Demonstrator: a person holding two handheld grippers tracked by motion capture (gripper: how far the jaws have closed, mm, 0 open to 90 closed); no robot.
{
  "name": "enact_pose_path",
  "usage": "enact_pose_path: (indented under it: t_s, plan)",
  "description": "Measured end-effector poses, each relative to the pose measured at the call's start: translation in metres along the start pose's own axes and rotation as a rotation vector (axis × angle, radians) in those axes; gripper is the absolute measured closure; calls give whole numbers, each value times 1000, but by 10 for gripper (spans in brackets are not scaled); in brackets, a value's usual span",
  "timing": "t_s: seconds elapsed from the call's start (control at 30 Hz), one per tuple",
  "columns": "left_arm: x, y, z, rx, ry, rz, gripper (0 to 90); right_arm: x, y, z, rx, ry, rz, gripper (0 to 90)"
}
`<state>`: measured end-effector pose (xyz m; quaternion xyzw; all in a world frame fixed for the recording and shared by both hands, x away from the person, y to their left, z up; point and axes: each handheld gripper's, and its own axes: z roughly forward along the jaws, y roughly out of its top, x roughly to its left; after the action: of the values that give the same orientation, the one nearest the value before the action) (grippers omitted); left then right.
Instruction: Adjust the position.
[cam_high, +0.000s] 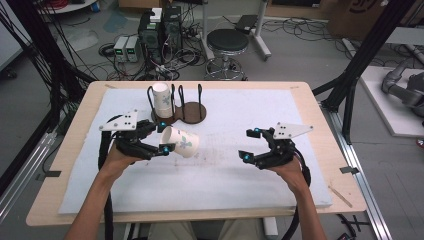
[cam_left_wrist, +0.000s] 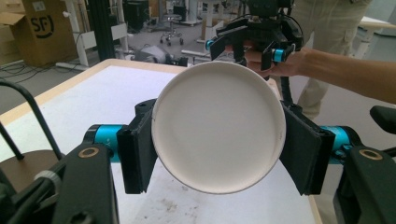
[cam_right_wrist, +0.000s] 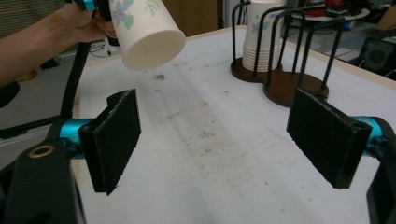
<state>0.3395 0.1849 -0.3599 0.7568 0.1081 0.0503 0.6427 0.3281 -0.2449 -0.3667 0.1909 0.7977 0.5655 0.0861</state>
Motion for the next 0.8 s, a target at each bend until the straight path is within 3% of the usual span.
enact_pose_path:
  t_s: [0.37,0.8]
  plan:
    - [-5,-2,11,-8,-30,-2,352,3,17,16,12,111,-43,180]
    - [-8,-2,18,-15,-56,2,352,6,34,36,30,180,-75,180]
